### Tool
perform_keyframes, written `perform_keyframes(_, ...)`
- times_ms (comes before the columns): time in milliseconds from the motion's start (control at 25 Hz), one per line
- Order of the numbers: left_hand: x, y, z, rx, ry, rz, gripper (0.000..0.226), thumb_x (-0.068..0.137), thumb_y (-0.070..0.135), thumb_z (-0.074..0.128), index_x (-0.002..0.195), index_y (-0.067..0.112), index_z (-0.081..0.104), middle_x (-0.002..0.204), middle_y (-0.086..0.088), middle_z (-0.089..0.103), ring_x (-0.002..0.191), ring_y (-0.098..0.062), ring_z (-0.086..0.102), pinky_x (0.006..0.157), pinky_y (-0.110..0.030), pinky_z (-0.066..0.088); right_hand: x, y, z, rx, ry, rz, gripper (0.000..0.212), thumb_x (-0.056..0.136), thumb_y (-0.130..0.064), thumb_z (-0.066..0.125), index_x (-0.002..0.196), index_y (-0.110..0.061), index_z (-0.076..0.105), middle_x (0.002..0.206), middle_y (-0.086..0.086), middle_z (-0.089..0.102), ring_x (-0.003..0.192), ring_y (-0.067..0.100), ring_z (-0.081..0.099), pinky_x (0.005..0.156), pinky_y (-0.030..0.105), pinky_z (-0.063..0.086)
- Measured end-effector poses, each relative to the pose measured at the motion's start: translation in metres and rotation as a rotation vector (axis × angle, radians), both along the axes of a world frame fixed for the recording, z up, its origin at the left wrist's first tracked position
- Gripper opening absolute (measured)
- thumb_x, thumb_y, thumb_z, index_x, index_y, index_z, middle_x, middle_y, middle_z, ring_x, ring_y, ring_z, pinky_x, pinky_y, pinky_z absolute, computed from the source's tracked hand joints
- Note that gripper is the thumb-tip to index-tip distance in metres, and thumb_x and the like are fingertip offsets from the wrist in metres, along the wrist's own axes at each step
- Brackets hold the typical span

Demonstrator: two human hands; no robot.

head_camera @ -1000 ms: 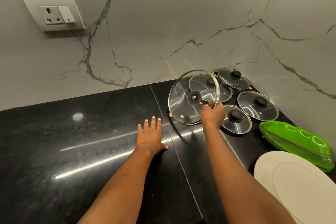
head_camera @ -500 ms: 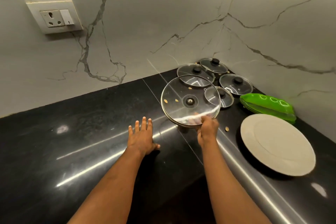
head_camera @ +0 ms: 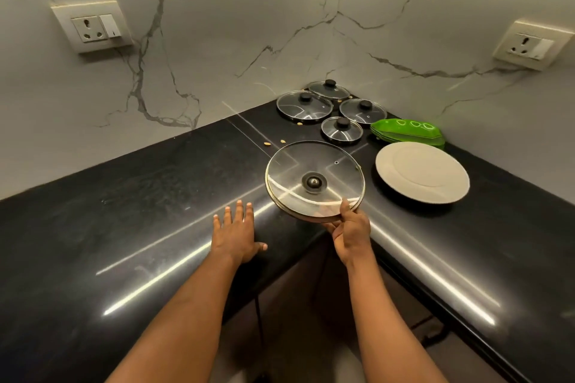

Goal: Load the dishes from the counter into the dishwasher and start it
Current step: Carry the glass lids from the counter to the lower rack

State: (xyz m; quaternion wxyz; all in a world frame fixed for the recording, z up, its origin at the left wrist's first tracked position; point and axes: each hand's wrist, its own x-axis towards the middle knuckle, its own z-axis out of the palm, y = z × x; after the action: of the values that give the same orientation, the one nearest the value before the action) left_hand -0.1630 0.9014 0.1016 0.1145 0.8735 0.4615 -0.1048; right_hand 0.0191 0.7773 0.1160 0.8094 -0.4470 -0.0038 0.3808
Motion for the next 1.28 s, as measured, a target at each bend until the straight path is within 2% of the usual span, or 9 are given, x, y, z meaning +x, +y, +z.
perform_keyframes(80,-0.009,-0.027,0.002,0.023,0.0,-0.008,0.105,0.089,0.057,0.06,0.157,0.015,-0.008,0.164,-0.01,-0.013,0.151,-0.035,-0.007,0.121,-0.054,0.002,-0.01,-0.03,-0.005,-0.034,-0.03,-0.016,0.015,0.1,-0.01,0.047,0.111,-0.008,0.057,0.108,0.021,0.067,0.086,0.029,0.07,0.074,0.044,0.058)
perform_keyframes(160,-0.018,-0.05,0.001,0.039,-0.013,-0.012,0.104,0.089,0.057,0.06,0.157,0.015,-0.007,0.164,-0.01,-0.011,0.151,-0.035,-0.007,0.121,-0.054,0.002,-0.021,-0.053,-0.008,-0.03,-0.026,-0.024,0.011,0.099,-0.006,0.049,0.108,-0.008,0.054,0.107,0.025,0.064,0.08,0.028,0.071,0.076,0.046,0.057)
perform_keyframes(280,-0.038,-0.106,0.0,0.038,-0.001,-0.019,0.104,0.089,0.058,0.059,0.157,0.014,-0.006,0.164,-0.01,-0.01,0.151,-0.034,-0.006,0.12,-0.053,0.001,-0.045,-0.109,-0.013,-0.012,0.009,-0.047,0.017,0.098,0.001,0.048,0.112,-0.008,0.047,0.099,0.023,0.063,0.07,0.025,0.07,0.072,0.045,0.059)
perform_keyframes(400,-0.066,-0.157,-0.003,0.045,0.023,-0.039,0.105,0.089,0.059,0.058,0.157,0.014,-0.007,0.164,-0.01,-0.011,0.151,-0.034,-0.006,0.121,-0.053,0.001,-0.073,-0.159,-0.015,-0.028,0.031,-0.029,0.021,0.098,0.002,0.045,0.118,-0.006,0.043,0.098,0.022,0.063,0.071,0.027,0.069,0.064,0.041,0.06)
perform_keyframes(480,-0.088,-0.184,-0.003,0.057,0.043,-0.055,0.105,0.089,0.059,0.058,0.157,0.014,-0.008,0.164,-0.01,-0.011,0.151,-0.034,-0.006,0.121,-0.053,0.002,-0.093,-0.188,-0.019,-0.045,0.057,-0.055,0.022,0.099,0.003,0.043,0.12,-0.006,0.042,0.097,0.022,0.062,0.074,0.029,0.067,0.065,0.042,0.06)
perform_keyframes(680,-0.138,-0.232,0.0,0.063,0.055,-0.065,0.107,0.088,0.06,0.059,0.157,0.015,-0.009,0.164,-0.009,-0.014,0.151,-0.032,-0.007,0.122,-0.052,0.001,-0.138,-0.244,-0.025,-0.048,0.061,-0.098,0.021,0.099,0.003,0.043,0.118,-0.006,0.042,0.097,0.024,0.063,0.065,0.025,0.071,0.063,0.043,0.061)
perform_keyframes(920,-0.202,-0.286,0.006,0.081,0.018,-0.103,0.106,0.089,0.061,0.057,0.156,0.015,-0.011,0.163,-0.009,-0.016,0.151,-0.034,-0.009,0.12,-0.055,0.0,-0.205,-0.312,-0.02,-0.053,0.033,-0.133,0.019,0.1,0.002,0.041,0.117,-0.006,0.043,0.096,0.022,0.063,0.077,0.032,0.066,0.063,0.041,0.061)
perform_keyframes(1120,-0.264,-0.352,-0.004,0.026,0.01,-0.149,0.107,0.088,0.058,0.061,0.156,0.017,-0.011,0.163,-0.008,-0.017,0.15,-0.034,-0.013,0.12,-0.055,-0.003,-0.282,-0.384,-0.028,-0.086,0.037,-0.161,0.015,0.1,0.0,0.043,0.112,-0.008,0.046,0.097,0.022,0.064,0.075,0.029,0.068,0.066,0.042,0.061)
perform_keyframes(1280,-0.3,-0.4,-0.009,-0.007,0.03,-0.177,0.108,0.088,0.058,0.061,0.156,0.017,-0.012,0.163,-0.008,-0.018,0.15,-0.034,-0.013,0.119,-0.056,-0.004,-0.327,-0.44,-0.031,-0.115,0.054,-0.163,0.017,0.1,-0.001,0.043,0.116,-0.007,0.044,0.095,0.021,0.065,0.074,0.028,0.068,0.071,0.045,0.059)
